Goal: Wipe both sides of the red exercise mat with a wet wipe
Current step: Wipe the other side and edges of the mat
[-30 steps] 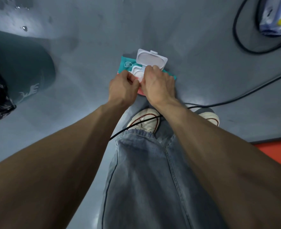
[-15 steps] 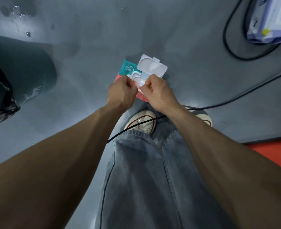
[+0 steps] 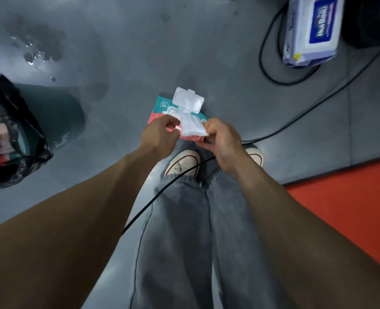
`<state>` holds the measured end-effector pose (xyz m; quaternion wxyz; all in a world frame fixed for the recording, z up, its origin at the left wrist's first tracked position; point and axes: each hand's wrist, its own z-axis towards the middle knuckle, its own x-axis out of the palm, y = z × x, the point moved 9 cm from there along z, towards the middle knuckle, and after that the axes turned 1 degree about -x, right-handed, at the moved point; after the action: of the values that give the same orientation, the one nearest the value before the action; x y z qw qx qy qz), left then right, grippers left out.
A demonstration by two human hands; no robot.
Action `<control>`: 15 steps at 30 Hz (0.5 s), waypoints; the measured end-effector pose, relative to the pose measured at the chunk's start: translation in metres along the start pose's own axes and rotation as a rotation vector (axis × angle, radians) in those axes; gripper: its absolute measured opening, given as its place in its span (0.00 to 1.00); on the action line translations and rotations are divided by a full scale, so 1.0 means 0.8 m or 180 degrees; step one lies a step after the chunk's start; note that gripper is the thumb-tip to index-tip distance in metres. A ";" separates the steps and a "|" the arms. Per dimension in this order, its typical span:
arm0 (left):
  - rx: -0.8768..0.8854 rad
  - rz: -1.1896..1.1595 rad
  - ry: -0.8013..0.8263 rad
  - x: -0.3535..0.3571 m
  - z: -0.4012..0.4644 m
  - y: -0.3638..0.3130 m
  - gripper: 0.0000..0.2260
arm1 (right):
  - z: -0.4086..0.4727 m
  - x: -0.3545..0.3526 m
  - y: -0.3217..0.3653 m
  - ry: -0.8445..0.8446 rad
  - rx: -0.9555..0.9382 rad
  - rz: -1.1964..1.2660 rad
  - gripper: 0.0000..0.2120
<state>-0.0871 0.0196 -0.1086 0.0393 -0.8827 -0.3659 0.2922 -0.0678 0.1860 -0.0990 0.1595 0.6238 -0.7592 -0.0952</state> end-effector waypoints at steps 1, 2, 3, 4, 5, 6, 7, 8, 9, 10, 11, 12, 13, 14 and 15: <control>0.0013 -0.0076 0.0038 -0.009 -0.011 -0.011 0.11 | -0.015 -0.004 0.007 -0.0050 -0.0039 0.0044 0.08; -0.0010 -0.0236 0.0114 -0.015 -0.023 -0.021 0.12 | -0.027 -0.007 0.012 -0.0098 -0.0080 0.0083 0.07; -0.0050 -0.0501 0.0217 -0.022 -0.036 -0.034 0.12 | -0.044 -0.010 0.022 -0.0141 -0.0153 0.0100 0.07; -0.0088 -0.0794 0.0314 -0.029 -0.050 -0.050 0.13 | -0.059 -0.014 0.031 -0.0186 -0.0230 0.0123 0.09; -0.0151 -0.1088 0.0412 -0.036 -0.065 -0.068 0.12 | -0.076 -0.018 0.041 -0.0231 -0.0300 0.0125 0.10; -0.0247 -0.1378 0.0535 -0.041 -0.080 -0.087 0.12 | -0.091 -0.021 0.050 -0.0294 -0.0369 0.0175 0.09; -0.0317 -0.1542 0.0666 -0.045 -0.096 -0.105 0.11 | -0.108 -0.025 0.059 -0.0355 -0.0410 0.0254 0.09; -0.0312 -0.1599 0.0792 -0.049 -0.113 -0.125 0.10 | -0.123 -0.029 0.066 -0.0406 -0.0460 0.0374 0.09; -0.0220 -0.1516 0.0887 -0.053 -0.128 -0.142 0.08 | -0.140 -0.033 0.074 -0.0461 -0.0474 0.0503 0.09; -0.0090 -0.1479 0.0959 -0.055 -0.140 -0.155 0.07 | -0.152 -0.036 0.077 -0.0479 -0.0470 0.0610 0.08; 0.0150 -0.1361 0.1044 -0.061 -0.158 -0.179 0.06 | -0.173 -0.043 0.085 -0.0492 -0.0490 0.0783 0.08; 0.0352 -0.1301 0.1100 -0.063 -0.172 -0.195 0.05 | -0.185 -0.047 0.089 -0.0477 -0.0515 0.0966 0.09; 0.0542 -0.1140 0.1091 -0.067 -0.183 -0.211 0.04 | -0.201 -0.052 0.094 -0.0495 -0.0540 0.1146 0.10; 0.0721 -0.0926 0.1046 -0.069 -0.195 -0.228 0.04 | -0.217 -0.059 0.099 -0.0542 -0.0565 0.1361 0.09; 0.0866 -0.0738 0.0992 -0.070 -0.206 -0.243 0.04 | -0.231 -0.067 0.102 -0.0588 -0.0574 0.1560 0.07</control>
<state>-0.1502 0.1477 0.1099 0.2471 -0.8558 -0.4116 0.1926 -0.0668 0.2649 0.0949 0.1627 0.3936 -0.8872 -0.1775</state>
